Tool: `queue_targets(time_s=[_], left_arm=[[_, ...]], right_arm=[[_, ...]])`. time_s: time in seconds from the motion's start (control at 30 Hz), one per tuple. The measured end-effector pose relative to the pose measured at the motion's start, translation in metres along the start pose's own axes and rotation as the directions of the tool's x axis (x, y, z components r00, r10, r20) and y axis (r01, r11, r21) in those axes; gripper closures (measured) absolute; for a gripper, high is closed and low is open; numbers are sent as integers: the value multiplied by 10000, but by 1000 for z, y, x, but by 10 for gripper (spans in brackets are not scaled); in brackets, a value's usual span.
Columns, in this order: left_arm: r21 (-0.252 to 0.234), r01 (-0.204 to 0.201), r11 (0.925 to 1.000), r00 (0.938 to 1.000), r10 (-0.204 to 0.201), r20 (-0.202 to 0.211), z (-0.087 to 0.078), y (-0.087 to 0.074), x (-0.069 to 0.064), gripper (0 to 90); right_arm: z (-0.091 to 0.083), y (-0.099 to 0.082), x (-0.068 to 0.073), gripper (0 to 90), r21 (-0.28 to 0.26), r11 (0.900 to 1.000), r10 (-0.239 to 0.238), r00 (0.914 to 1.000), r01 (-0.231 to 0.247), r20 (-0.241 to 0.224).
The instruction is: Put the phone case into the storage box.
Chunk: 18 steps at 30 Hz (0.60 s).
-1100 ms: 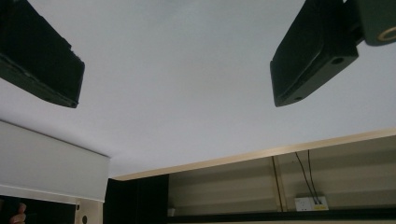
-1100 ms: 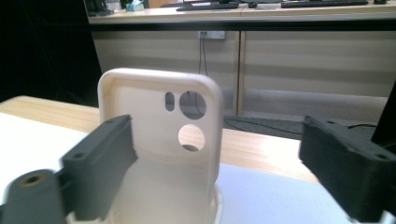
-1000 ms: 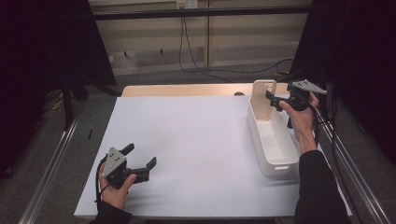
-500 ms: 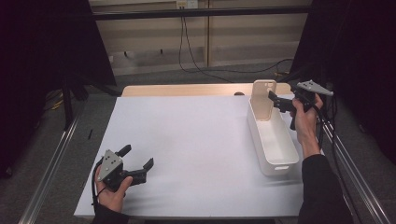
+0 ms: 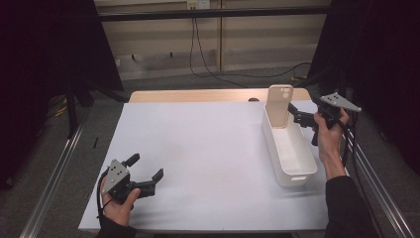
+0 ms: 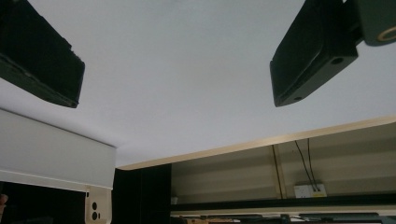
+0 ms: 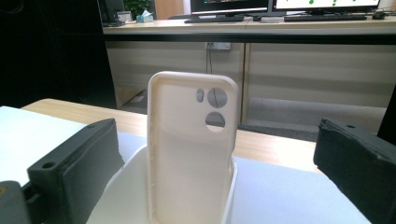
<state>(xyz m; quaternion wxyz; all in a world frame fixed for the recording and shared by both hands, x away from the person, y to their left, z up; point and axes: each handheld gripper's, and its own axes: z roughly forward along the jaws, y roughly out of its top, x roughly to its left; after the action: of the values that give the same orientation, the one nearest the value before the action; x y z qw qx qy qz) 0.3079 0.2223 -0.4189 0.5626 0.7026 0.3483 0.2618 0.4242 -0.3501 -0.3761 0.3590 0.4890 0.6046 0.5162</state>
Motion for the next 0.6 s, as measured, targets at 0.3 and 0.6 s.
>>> queue_targets(time_s=[0.3, 0.6], left_arm=[[-35, -56, 10000, 9999, 56, -157, -3, -1, 1, 29], [-119, 109, 9999, 9998, -111, -161, -5, -1, 1, 18]], right_arm=[[-20, -5, 5, 0, -170, 9998, -134, 9999, 133, -33], [-37, -7, 10, 0, -340, 9994, -67, 9997, 59, -256]])
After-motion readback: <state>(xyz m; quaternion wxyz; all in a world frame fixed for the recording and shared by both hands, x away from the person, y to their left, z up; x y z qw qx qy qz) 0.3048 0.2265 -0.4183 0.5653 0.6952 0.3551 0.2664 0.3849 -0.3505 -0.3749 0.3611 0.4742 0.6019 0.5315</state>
